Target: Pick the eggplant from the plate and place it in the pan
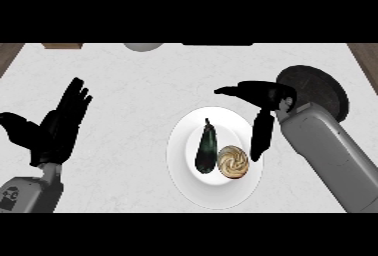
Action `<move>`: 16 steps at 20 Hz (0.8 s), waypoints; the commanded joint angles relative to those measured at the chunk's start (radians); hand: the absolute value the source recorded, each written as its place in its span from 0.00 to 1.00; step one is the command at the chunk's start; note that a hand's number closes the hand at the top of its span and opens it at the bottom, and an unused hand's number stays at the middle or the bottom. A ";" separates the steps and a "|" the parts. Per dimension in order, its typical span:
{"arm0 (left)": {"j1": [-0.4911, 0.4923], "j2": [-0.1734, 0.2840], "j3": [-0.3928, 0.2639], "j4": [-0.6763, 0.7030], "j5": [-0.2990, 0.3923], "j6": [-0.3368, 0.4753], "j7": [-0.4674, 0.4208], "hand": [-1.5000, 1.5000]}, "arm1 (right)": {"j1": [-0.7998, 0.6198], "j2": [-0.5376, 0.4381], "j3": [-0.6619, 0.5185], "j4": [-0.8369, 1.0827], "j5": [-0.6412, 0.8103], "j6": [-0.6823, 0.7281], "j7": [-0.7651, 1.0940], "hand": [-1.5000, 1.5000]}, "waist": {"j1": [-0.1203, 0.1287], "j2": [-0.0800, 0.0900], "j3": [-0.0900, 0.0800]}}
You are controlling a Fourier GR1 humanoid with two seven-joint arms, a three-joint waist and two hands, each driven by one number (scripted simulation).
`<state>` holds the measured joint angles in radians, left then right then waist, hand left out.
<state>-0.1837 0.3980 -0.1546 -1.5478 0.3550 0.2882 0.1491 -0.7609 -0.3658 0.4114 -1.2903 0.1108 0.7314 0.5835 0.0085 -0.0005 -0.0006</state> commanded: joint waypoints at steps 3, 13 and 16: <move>0.014 -0.027 0.012 -0.021 -0.017 -0.003 0.015 0.50 | -0.011 0.056 0.064 -0.077 0.062 0.074 0.111 0.00 | -0.007 -0.002 0.000; -0.028 -0.089 0.035 0.067 -0.095 -0.029 -0.025 0.50 | -0.071 0.164 0.014 -0.036 0.184 0.097 0.153 0.00 | -0.006 0.001 0.000; -0.006 -0.091 0.056 0.013 -0.083 -0.039 0.023 0.50 | -0.017 0.214 0.009 -0.115 0.200 0.094 0.210 0.00 | -0.009 -0.001 0.000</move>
<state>-0.1856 0.3437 -0.1009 -1.5491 0.2951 0.2491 0.1775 -0.8021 -0.2051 0.4429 -1.3457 0.2992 0.7907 0.7278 0.0039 -0.0004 -0.0001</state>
